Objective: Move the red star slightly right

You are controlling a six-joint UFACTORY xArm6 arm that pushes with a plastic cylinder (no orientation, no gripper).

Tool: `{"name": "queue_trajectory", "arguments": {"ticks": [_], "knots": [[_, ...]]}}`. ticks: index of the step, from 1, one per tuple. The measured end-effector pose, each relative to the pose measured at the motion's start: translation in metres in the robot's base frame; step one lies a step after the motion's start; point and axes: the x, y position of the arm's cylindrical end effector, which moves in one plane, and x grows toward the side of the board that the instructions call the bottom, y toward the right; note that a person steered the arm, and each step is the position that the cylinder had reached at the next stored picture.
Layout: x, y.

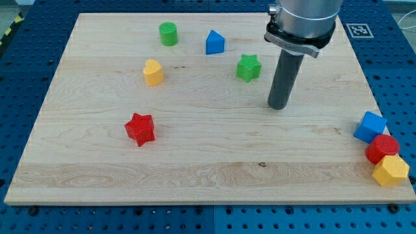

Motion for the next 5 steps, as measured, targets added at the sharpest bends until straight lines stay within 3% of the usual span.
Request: {"name": "queue_trajectory", "arguments": {"ticks": [5], "knots": [[0.000,-0.045]]}}
